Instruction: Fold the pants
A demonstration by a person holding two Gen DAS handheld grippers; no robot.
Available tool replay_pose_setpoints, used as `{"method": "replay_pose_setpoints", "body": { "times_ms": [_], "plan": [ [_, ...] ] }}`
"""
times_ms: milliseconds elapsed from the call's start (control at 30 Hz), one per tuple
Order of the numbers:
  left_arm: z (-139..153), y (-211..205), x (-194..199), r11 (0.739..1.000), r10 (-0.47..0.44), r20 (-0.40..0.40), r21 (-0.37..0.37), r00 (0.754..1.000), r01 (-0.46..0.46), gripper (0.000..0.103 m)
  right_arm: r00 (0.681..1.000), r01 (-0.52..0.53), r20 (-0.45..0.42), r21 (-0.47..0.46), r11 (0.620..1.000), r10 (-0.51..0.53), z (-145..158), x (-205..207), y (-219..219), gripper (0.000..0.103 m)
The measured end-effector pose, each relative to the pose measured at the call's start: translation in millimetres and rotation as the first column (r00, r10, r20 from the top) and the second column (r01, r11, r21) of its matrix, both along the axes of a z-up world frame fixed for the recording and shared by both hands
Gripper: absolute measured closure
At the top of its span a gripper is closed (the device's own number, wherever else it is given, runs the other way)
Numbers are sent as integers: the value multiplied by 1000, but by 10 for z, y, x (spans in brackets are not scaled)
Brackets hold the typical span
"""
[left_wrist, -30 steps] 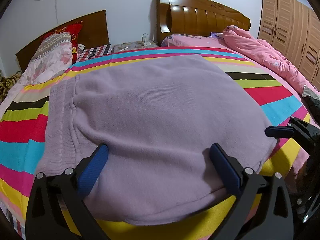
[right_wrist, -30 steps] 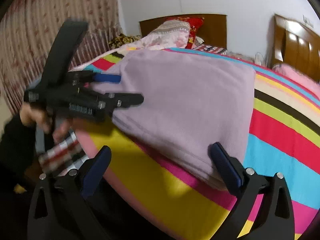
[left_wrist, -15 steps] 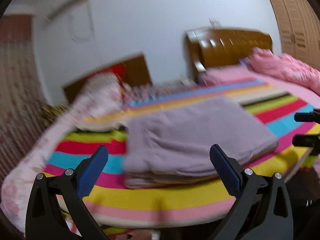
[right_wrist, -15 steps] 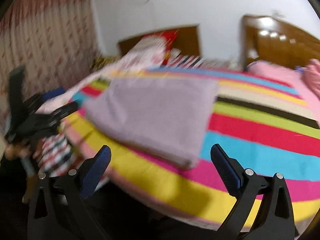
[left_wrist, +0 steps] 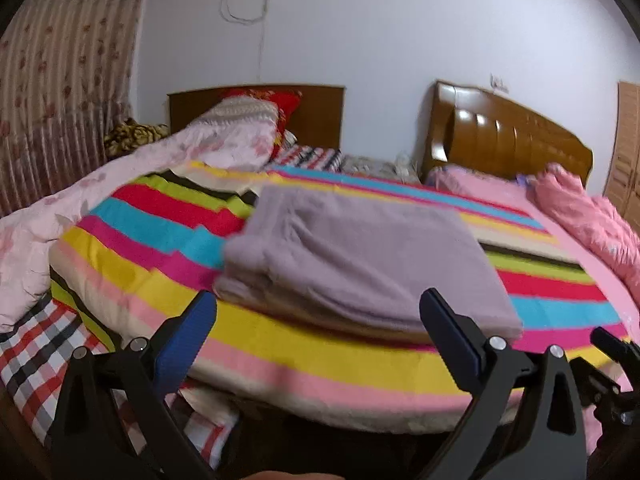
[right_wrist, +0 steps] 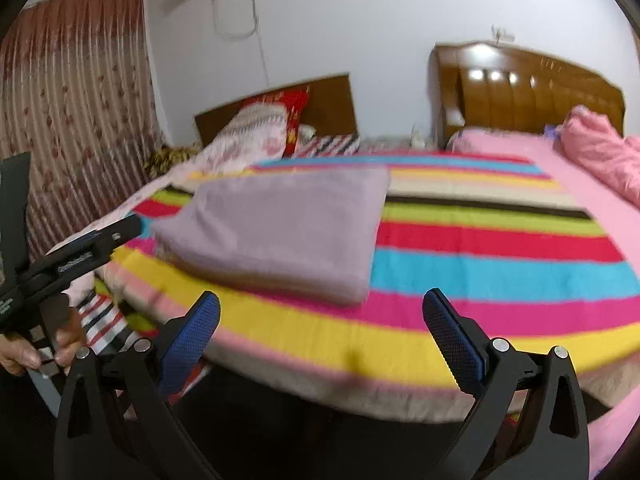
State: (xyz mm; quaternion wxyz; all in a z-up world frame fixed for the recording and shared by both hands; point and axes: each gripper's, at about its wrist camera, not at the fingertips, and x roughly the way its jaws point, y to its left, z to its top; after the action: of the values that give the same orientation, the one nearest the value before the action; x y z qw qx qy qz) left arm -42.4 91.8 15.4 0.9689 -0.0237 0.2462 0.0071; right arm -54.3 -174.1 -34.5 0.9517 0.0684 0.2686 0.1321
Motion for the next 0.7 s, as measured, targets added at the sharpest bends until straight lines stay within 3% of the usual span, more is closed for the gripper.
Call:
{"method": "replay_pose_setpoints", "body": {
  "times_ms": [100,167,700],
  "plan": [
    [-44,-185,-42,995,-54,-2,89,999,54,2,1000,12,27,9,1000,-12,37,-26,-51,5],
    [-38,-231,-92,992,-65,12,108,998,63,2,999,16,33,13,1000,-16,38,-41,-63,5],
    [-57,-321,-127,990,-79,24,123,997,75,2,998,41,56,32,999,-42,63,-115,-103,5]
  ]
}}
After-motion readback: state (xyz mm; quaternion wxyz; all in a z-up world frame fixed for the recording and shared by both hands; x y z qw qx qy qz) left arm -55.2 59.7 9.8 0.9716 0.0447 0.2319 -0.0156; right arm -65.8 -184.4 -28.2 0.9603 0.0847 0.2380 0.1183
